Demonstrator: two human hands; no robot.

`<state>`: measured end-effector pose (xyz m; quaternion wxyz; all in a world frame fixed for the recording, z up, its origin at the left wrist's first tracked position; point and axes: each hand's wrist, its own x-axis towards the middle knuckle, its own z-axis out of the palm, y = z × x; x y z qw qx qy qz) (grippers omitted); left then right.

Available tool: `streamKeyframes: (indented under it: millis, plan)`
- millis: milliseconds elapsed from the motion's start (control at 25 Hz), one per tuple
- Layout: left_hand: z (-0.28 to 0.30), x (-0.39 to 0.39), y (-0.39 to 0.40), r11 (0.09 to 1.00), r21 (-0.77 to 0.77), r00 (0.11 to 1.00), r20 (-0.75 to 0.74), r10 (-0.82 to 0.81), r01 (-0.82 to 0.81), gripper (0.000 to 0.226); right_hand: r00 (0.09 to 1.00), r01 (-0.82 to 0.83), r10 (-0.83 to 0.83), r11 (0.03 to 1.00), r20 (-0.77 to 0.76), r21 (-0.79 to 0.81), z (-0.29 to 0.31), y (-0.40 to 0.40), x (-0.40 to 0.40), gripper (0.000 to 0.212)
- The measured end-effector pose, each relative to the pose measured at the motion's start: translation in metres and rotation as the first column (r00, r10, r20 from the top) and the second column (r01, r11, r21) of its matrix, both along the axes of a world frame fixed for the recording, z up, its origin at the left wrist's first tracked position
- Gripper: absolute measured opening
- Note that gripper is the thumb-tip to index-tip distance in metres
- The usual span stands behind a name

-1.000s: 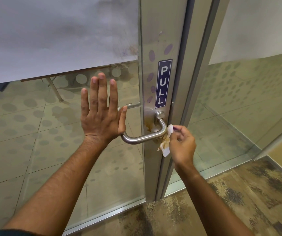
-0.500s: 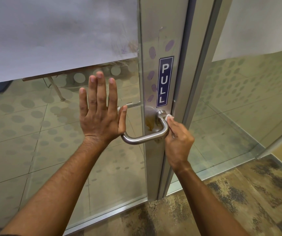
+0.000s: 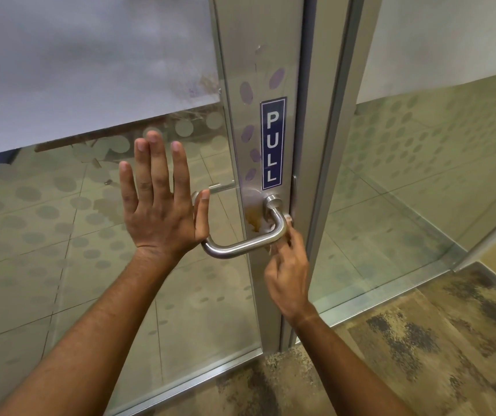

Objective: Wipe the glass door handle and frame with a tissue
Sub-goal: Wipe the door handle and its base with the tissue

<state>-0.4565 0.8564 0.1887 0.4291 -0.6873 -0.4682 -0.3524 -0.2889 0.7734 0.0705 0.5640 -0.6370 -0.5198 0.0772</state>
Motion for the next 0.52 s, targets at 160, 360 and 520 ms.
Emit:
streamKeyframes:
  millis: [160, 360, 520]
  plan:
    - [0.000, 0.000, 0.000, 1.000, -0.004, 1.000, 0.003, -0.006, 0.006, 0.075, 0.998, 0.043, -0.043, 0.999, -0.036, 0.005, 0.003, 0.005, -0.005, 0.062]
    - [-0.001, 0.000, 0.002, 1.000, 0.001, 1.000, 0.008, -0.011, 0.011, 0.075, 0.999, -0.008, 0.011, 0.997, 0.039, -0.071, -0.006, 0.003, 0.000, 0.063]
    - [-0.002, 0.000, 0.002, 1.000, -0.006, 1.000, 0.009, -0.008, 0.008, 0.075, 0.998, 0.022, -0.016, 0.995, 0.052, -0.101, -0.004, 0.002, 0.001, 0.066]
